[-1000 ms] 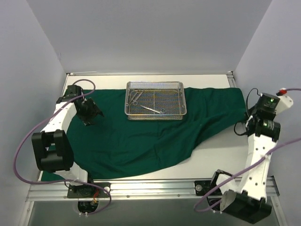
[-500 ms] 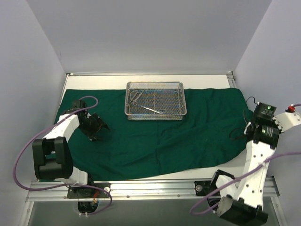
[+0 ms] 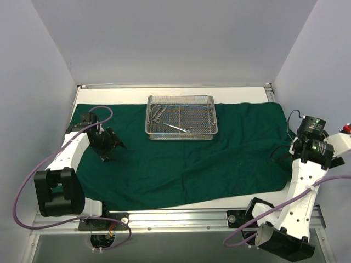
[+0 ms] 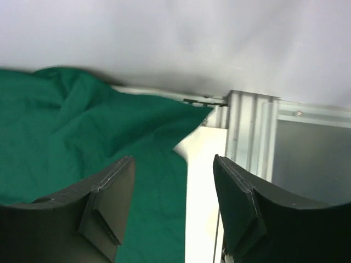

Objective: Open and lay out the surgical kit
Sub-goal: Smooth out the surgical kit at the center of the board.

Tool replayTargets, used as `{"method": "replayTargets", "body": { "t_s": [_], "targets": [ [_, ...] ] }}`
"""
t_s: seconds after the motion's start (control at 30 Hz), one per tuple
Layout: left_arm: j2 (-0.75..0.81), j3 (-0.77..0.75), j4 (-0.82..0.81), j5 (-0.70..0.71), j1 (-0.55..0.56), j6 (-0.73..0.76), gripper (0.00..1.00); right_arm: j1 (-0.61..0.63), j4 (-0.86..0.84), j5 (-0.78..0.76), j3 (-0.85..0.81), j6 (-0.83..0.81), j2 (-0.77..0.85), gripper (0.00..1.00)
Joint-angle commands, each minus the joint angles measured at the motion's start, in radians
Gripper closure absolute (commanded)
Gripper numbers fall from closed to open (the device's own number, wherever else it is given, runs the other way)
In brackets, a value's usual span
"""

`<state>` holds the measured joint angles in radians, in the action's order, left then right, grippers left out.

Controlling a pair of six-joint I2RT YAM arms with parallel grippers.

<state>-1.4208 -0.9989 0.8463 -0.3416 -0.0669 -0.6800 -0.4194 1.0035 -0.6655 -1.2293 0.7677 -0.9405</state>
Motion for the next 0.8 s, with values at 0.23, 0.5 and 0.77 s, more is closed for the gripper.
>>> {"method": "replayTargets", "body": {
  "t_s": [0.23,0.5,0.77],
  "targets": [
    [-0.056,-0.249,0.099,0.021,0.001,0.209,0.31,0.068,-0.474,0.484,-0.068,-0.148,-0.301,0.57],
    [-0.217,-0.406,0.047,-0.014,-0.002,0.221,0.71,0.271,-0.674,0.538,-0.238,-0.248,-0.700,0.80],
    [-0.604,-0.762,0.261,0.096,-0.005,0.258,0.98,0.288,-0.732,0.659,-0.420,-0.320,-1.012,1.00]
  ]
}}
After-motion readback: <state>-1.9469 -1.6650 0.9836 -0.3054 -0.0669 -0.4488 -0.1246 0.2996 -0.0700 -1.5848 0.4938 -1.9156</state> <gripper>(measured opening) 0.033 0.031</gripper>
